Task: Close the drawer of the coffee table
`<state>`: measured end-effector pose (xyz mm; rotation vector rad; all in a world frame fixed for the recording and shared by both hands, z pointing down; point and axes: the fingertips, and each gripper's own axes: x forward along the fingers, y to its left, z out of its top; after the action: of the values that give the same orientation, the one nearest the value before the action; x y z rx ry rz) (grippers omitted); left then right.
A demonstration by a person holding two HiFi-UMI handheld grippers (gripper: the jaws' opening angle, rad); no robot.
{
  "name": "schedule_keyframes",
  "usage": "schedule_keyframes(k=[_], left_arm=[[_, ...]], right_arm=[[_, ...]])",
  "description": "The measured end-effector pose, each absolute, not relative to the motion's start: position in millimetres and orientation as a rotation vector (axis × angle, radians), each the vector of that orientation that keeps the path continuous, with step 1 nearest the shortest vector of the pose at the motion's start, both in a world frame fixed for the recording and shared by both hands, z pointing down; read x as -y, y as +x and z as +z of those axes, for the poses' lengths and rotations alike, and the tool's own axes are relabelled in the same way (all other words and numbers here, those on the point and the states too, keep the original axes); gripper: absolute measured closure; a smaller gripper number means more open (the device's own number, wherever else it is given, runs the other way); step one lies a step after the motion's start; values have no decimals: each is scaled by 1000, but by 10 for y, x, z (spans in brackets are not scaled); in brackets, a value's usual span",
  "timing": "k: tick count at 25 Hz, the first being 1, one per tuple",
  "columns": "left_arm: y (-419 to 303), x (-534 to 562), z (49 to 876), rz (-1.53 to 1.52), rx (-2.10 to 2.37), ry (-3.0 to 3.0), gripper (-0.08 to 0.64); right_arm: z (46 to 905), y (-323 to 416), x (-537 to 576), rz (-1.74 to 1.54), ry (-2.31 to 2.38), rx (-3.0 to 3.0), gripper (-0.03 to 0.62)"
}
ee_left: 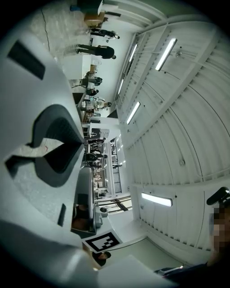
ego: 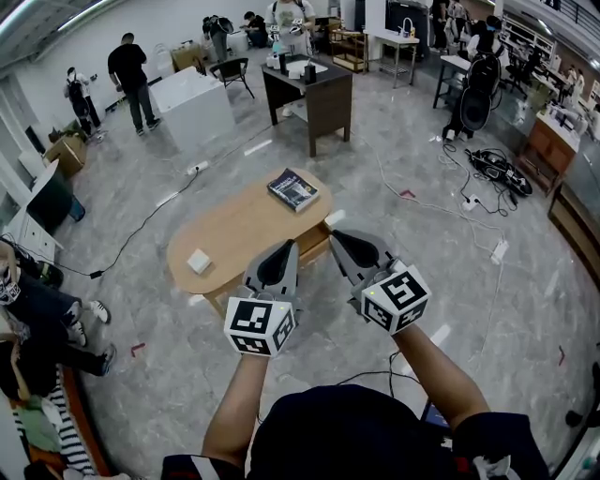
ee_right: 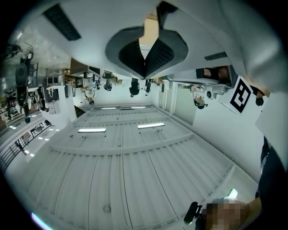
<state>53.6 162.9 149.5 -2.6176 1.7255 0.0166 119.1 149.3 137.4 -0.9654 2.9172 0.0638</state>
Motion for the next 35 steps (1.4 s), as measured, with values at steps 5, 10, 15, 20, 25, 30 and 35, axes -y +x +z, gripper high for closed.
schedule_keyframes(k=[5,10,15,20,25,30,35], left_arm=[[599,-1646,1510,11,-1740,-2613,563],[593,-1637,1505,4,-1753,-2613,563],[538,-1605,1485,-7,-1759,-2604,563],[493,-1506,1509,-6,-1763,-2605,563],[443,-1349,1505,1,-1744,-2620,563],[377,-1158,1509,2,-1732,-2630,563],[241,-956,1519,6,-1729,-2638,563]], right_arm=[[1416,1268,-1508,57,-959,-2926,581],[1400,1288,-1479,47,-953,-2918,581],[1391,1243,-1412,36,-948,-2913,581],[1415,1202,-1332,32,-948,-2909,581],[1425,1139,-1201,29,-967,-2906,581],[1450,1065,-1012,36,-991,-2906,581],[1458,930,-831,45,-1005,-2907,581]])
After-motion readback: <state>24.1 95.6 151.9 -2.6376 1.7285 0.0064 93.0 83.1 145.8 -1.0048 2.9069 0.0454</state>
